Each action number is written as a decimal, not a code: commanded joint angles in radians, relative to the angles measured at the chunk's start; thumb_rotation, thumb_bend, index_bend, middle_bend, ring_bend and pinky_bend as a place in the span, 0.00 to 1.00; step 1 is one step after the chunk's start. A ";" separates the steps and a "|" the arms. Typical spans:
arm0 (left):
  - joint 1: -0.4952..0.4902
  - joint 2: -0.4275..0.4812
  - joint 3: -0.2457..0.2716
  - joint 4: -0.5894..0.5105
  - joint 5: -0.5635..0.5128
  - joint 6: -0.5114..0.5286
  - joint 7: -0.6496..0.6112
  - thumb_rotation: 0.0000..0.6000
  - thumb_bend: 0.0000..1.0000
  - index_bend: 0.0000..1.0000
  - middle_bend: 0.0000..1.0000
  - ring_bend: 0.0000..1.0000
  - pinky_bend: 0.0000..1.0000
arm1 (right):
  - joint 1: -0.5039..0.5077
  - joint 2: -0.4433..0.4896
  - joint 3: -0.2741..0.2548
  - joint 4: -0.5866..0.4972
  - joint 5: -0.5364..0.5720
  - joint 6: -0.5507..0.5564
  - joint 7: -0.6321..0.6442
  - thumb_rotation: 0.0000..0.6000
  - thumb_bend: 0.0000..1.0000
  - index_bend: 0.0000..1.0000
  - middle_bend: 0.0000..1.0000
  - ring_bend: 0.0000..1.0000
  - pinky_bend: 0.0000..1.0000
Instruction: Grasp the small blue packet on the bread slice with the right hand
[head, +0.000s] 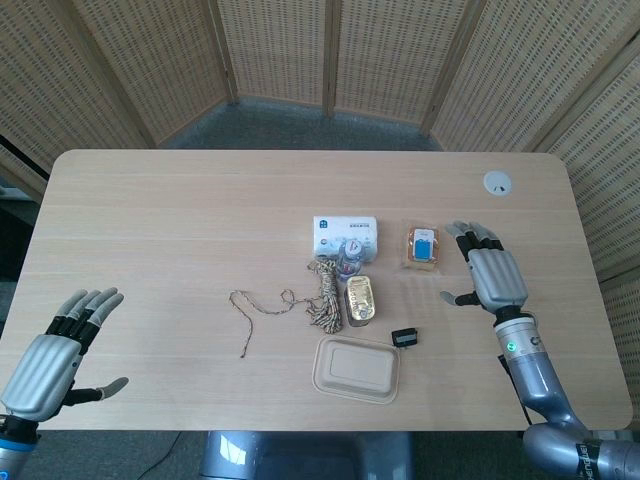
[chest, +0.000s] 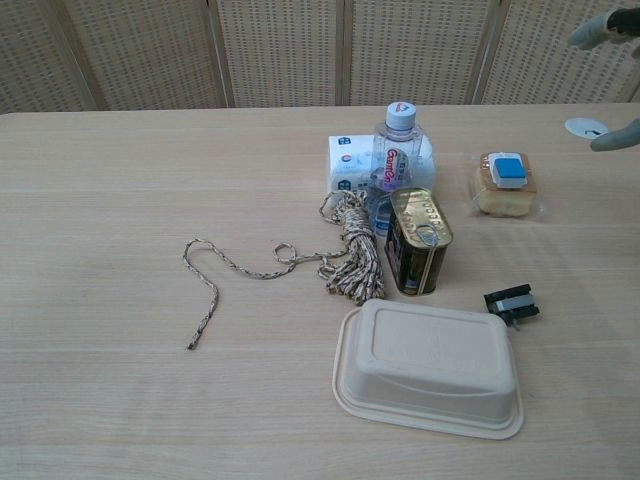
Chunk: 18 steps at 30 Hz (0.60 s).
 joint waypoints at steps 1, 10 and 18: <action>-0.005 -0.002 0.001 -0.005 -0.003 -0.010 0.008 1.00 0.15 0.00 0.00 0.00 0.00 | 0.003 -0.003 -0.002 0.003 0.002 -0.009 0.000 1.00 0.14 0.00 0.00 0.00 0.00; -0.001 0.004 0.002 -0.021 0.007 0.002 0.025 1.00 0.15 0.00 0.00 0.00 0.00 | 0.041 -0.018 0.016 0.025 -0.008 -0.048 0.001 1.00 0.14 0.00 0.00 0.00 0.05; -0.006 0.003 -0.003 -0.029 0.004 -0.001 0.031 1.00 0.15 0.00 0.00 0.00 0.00 | 0.114 -0.085 0.039 0.133 0.038 -0.127 -0.012 1.00 0.14 0.00 0.00 0.00 0.05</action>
